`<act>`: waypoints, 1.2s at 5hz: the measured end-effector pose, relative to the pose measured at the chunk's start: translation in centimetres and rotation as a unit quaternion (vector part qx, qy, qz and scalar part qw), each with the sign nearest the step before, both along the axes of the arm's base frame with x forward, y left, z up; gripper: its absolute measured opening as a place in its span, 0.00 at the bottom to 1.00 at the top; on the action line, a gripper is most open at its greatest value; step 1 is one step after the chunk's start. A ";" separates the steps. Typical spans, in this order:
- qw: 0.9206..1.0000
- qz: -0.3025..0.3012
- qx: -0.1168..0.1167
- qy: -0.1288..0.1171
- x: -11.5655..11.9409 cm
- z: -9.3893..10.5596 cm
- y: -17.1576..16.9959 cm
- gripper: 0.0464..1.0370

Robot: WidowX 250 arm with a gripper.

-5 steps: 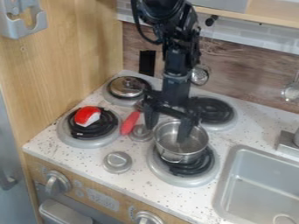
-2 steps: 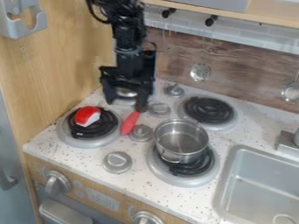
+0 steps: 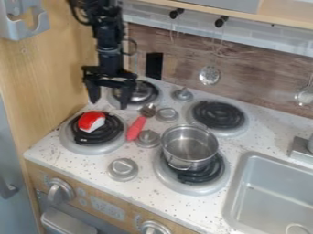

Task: Moved the red white object into the silver pot on the right burner

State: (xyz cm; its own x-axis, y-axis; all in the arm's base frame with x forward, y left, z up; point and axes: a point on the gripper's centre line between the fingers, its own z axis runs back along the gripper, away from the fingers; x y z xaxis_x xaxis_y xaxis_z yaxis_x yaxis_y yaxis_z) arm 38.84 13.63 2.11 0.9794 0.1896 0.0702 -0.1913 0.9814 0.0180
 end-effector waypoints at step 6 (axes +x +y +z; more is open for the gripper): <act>0.993 0.061 0.035 0.097 -0.7 -4.6 3.3 0.96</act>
